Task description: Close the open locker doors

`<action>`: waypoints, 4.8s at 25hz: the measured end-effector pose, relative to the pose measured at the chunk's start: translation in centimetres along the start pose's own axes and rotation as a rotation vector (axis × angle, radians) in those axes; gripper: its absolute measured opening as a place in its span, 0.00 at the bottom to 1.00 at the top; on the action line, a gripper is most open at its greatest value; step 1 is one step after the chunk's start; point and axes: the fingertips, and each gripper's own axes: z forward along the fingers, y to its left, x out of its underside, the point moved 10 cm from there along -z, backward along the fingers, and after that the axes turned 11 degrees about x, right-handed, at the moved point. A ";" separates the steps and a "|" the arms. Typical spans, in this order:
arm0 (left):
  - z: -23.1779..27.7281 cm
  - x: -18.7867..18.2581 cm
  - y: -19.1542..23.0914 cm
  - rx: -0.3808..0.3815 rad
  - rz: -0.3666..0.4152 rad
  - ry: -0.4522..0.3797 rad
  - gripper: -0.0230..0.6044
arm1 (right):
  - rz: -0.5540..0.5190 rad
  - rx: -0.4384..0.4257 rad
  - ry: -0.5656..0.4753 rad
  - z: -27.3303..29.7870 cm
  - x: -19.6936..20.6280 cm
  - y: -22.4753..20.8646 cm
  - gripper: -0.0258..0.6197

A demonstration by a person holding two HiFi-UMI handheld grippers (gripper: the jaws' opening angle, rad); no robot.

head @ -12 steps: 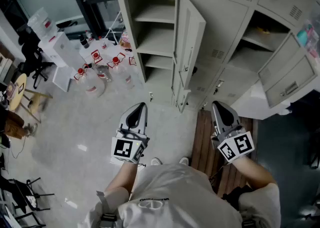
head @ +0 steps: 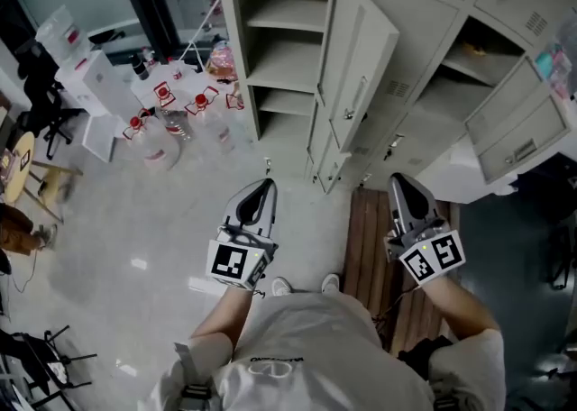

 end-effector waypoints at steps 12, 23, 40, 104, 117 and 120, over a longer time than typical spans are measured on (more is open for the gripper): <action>1.8 1.3 1.2 0.116 -0.039 0.003 0.03 | -0.027 0.023 0.019 3.1 1.0 0.0 0.06; 7.0 2.1 2.0 0.072 -0.053 0.046 0.04 | -0.028 -0.068 0.040 8.9 2.2 -4.4 0.09; 15.0 3.8 1.7 0.025 -0.035 0.082 0.08 | -0.118 -0.235 0.043 16.5 2.8 -6.5 0.37; 9.4 3.7 23.8 0.054 -0.055 0.081 0.07 | -0.125 -0.373 -0.020 35.8 5.8 11.7 0.21; 13.6 6.0 27.9 0.124 -0.030 0.114 0.04 | -0.153 -0.285 -0.026 41.9 6.4 13.2 0.19; 14.9 6.5 28.9 0.130 -0.026 0.113 0.04 | -0.156 -0.263 -0.028 42.9 6.5 13.3 0.19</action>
